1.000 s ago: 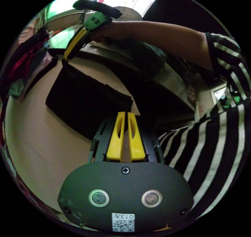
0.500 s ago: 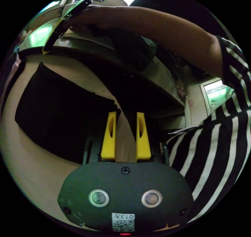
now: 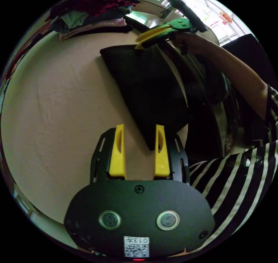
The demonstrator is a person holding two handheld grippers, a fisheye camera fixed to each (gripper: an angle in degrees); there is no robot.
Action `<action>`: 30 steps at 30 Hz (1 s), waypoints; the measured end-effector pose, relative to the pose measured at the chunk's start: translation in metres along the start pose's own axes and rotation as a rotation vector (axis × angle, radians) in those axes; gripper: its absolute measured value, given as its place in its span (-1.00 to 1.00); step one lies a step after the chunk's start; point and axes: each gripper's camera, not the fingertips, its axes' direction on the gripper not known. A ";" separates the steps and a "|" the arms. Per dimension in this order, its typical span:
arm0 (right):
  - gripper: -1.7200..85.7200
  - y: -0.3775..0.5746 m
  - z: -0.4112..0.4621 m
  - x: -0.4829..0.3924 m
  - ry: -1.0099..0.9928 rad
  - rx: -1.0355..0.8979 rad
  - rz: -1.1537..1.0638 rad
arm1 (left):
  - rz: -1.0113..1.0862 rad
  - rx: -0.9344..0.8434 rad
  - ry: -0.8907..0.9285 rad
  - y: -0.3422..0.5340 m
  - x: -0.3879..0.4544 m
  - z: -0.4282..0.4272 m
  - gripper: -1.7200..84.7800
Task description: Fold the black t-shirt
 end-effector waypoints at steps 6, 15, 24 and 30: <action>-0.73 -0.004 0.007 0.010 -0.070 -0.053 -0.061 | -0.021 -0.049 0.011 -0.013 0.027 0.000 -0.65; -0.86 0.008 -0.010 0.009 -0.103 -0.061 -0.049 | -0.019 -0.095 -0.065 -0.041 0.067 -0.024 -0.89; -0.91 0.044 -0.074 -0.030 0.135 -0.003 -0.006 | -0.001 0.026 0.000 -0.054 0.084 -0.098 -0.93; -0.91 0.089 -0.136 -0.063 0.236 0.153 0.212 | 0.066 0.080 -0.183 -0.064 0.096 -0.158 -0.93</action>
